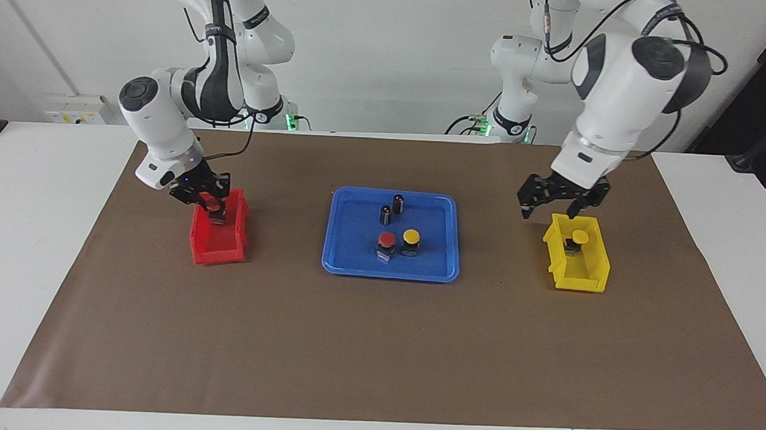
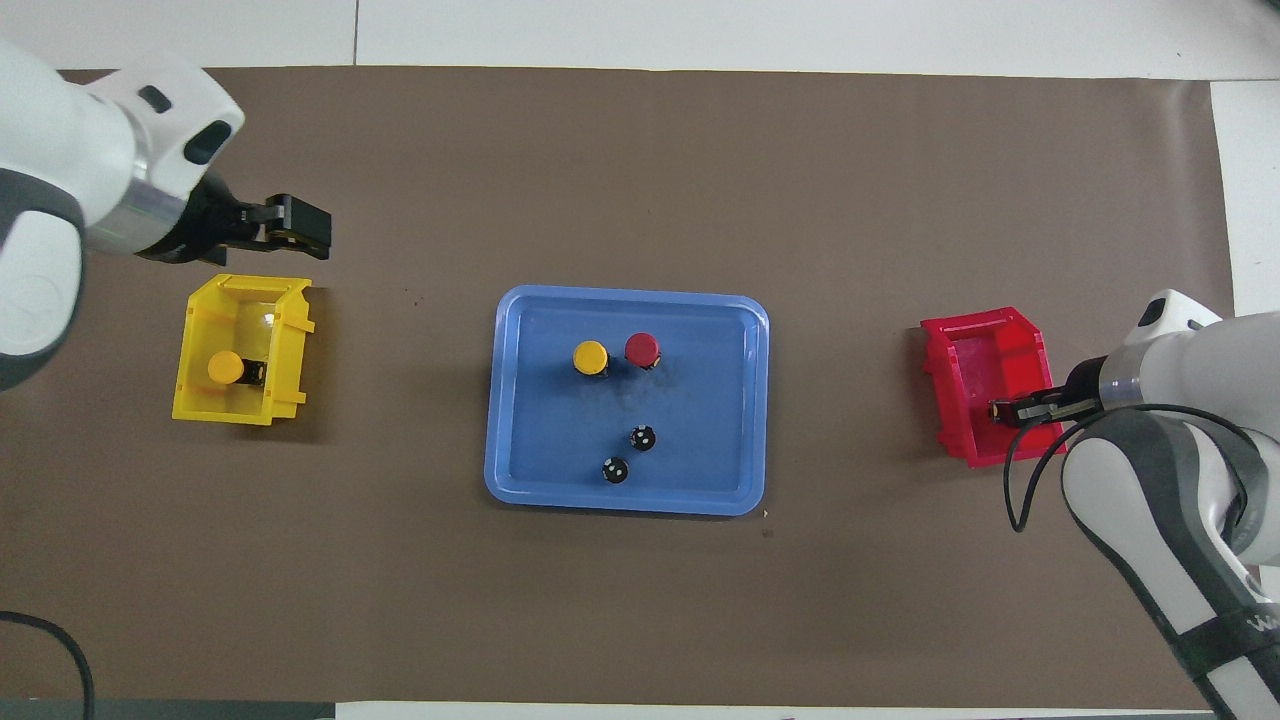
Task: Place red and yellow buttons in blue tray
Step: 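Place the second red button in the tray with the right gripper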
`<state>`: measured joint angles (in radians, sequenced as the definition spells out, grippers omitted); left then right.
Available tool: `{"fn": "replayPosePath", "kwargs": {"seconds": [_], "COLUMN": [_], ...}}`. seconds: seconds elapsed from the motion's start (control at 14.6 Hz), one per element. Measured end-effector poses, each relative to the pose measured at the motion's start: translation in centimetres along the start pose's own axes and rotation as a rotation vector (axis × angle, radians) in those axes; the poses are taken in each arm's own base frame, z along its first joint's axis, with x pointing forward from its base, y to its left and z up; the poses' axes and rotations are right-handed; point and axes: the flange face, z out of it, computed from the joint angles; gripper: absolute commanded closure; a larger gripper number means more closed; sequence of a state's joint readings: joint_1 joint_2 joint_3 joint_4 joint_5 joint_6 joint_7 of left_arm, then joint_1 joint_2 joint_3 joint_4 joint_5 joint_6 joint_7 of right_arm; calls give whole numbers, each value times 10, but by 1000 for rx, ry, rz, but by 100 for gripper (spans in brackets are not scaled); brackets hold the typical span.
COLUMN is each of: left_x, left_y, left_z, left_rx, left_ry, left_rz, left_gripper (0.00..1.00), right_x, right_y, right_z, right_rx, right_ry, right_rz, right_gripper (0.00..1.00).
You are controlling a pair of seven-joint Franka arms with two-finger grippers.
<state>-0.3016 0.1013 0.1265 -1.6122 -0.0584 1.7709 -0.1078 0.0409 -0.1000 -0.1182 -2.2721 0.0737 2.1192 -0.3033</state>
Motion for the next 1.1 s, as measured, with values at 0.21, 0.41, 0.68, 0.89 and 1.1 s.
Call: {"fn": "replayPosePath", "kwargs": {"seconds": [0.21, 0.41, 0.68, 0.89, 1.1], "left_x": [-1, -1, -8, -19, -32], "left_y": [-42, -55, -95, -100, -105], "left_z": [-13, -12, 28, 74, 110], "left_rx": [1, 2, 4, 6, 7], "left_ry": [10, 10, 37, 13, -32], "left_rz": [-1, -13, -70, -79, -81], "left_gripper": [0, 0, 0, 10, 23], "right_x": [53, 93, 100, 108, 112], "right_y": [-60, -196, -301, -307, -312], "right_z": [-56, -60, -8, 20, 44], "right_rx": [-9, -7, 10, 7, 17], "right_ry": [8, 69, 95, 96, 122], "right_rz": [98, 229, 332, 353, 364], "right_gripper": [80, 80, 79, 78, 77]}}
